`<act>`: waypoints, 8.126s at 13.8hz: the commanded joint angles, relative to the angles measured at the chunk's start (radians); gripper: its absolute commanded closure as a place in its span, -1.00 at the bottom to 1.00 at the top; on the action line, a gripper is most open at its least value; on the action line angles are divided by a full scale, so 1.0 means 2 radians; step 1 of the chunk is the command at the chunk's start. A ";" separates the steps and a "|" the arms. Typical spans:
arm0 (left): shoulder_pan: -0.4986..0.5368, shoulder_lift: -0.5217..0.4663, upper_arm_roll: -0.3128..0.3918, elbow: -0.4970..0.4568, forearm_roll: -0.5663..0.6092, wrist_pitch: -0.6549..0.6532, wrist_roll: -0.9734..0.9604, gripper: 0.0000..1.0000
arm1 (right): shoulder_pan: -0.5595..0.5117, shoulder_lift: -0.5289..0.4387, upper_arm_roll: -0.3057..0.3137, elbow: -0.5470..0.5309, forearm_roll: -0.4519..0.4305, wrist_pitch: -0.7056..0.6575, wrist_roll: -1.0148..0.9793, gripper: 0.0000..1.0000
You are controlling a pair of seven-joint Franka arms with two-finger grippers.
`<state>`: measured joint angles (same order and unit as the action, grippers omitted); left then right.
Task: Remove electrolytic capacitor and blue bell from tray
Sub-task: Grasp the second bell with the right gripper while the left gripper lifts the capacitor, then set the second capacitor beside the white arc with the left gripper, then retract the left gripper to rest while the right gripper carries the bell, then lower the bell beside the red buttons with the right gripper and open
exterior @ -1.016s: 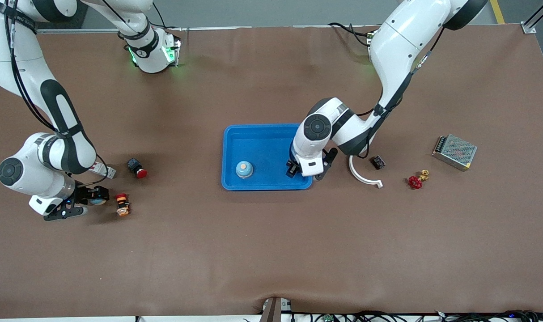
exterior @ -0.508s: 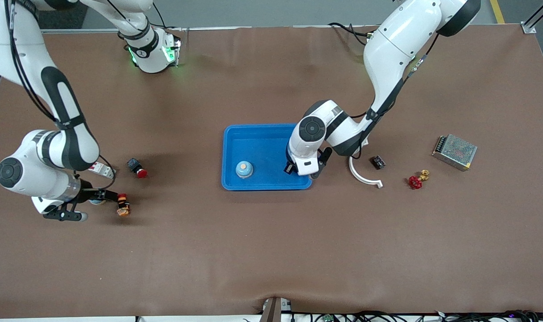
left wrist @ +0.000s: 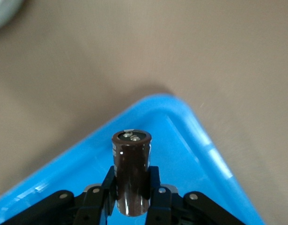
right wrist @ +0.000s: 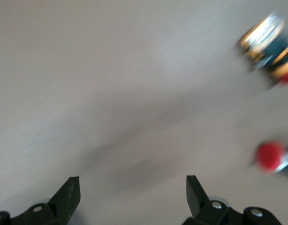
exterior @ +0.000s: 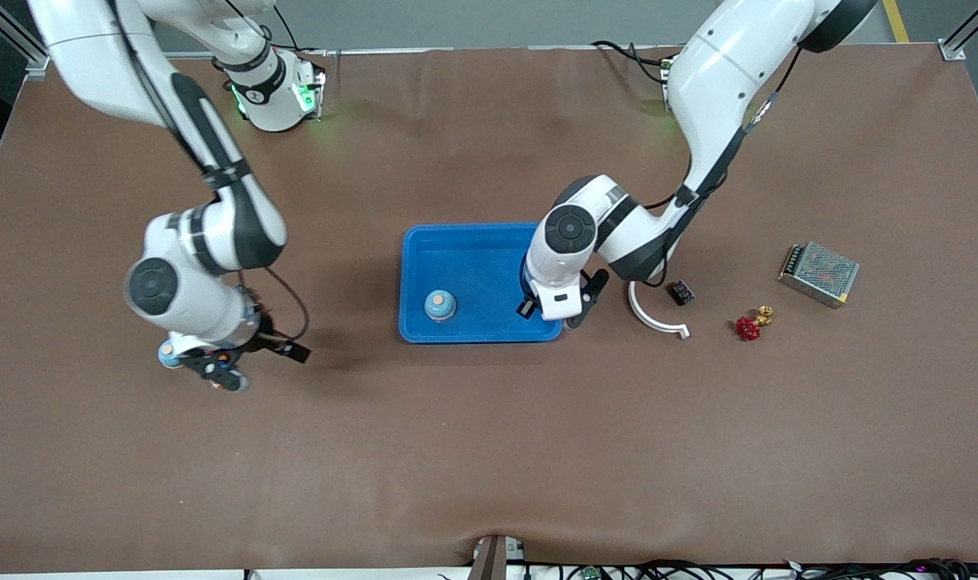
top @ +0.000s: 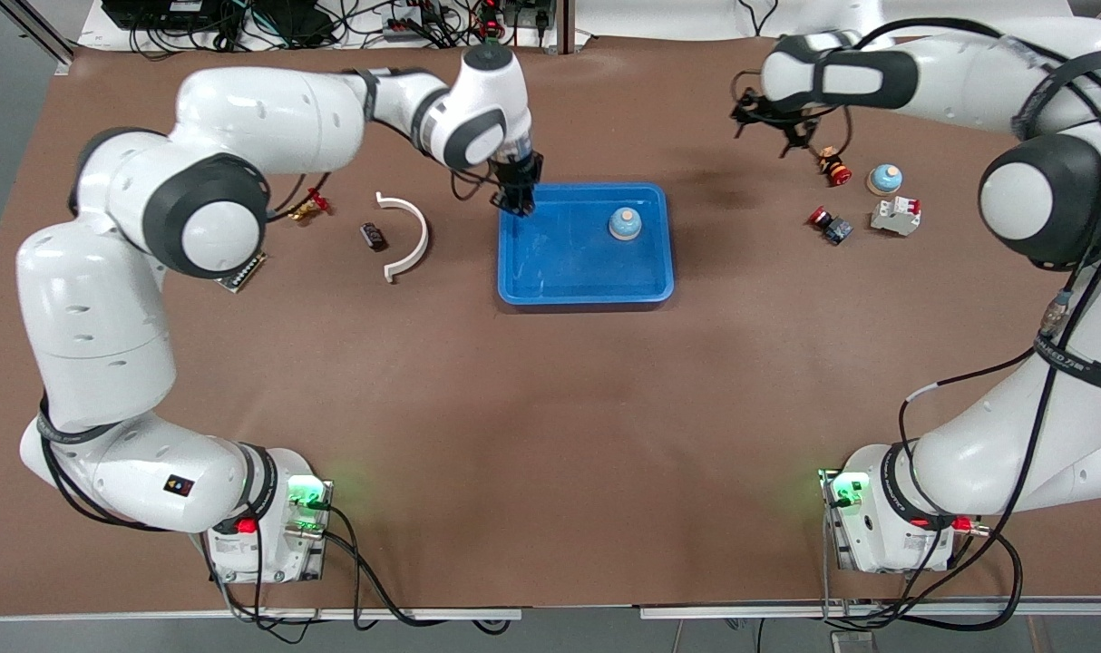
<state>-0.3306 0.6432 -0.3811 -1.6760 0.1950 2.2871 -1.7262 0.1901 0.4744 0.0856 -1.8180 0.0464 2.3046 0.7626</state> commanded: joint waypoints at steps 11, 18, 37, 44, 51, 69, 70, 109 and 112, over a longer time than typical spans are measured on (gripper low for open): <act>0.167 -0.021 0.003 -0.010 0.009 -0.029 0.224 1.00 | 0.185 0.025 -0.009 -0.009 -0.003 0.069 0.262 -1.00; 0.185 0.027 0.026 -0.010 0.009 0.028 0.246 1.00 | 0.203 0.059 -0.010 -0.006 -0.028 0.077 0.264 -1.00; 0.208 -0.158 0.031 -0.010 0.002 -0.122 0.482 -1.00 | 0.202 0.086 -0.010 0.034 -0.031 0.070 0.285 1.00; 0.227 -0.279 0.029 0.002 -0.002 -0.250 0.660 -1.00 | 0.190 0.077 -0.011 0.166 -0.110 -0.281 0.094 1.00; 0.215 -0.314 0.061 0.061 -0.037 -0.332 0.771 -1.00 | 0.064 -0.061 -0.011 0.020 -0.151 -0.232 -0.231 1.00; 0.180 -0.325 0.106 0.065 -0.055 -0.353 0.790 -1.00 | -0.153 -0.230 -0.010 -0.359 -0.139 0.099 -0.540 1.00; 0.180 -0.327 0.108 0.065 -0.054 -0.353 0.795 -1.00 | -0.166 -0.230 -0.011 -0.364 -0.139 0.107 -0.558 1.00; 0.178 -0.327 0.104 0.063 -0.054 -0.356 0.789 -1.00 | -0.193 -0.196 -0.004 -0.269 -0.060 0.011 -0.603 -1.00; 0.178 -0.323 0.104 0.064 -0.053 -0.354 0.789 -1.00 | -0.189 -0.158 -0.004 -0.146 -0.059 -0.098 -0.595 -1.00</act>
<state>0.0247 -0.0032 -0.1736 -1.5540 0.1024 1.5880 -0.1527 -0.1916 0.0846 0.0805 -2.2645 -0.0900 2.2213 -0.4364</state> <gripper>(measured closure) 0.000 0.000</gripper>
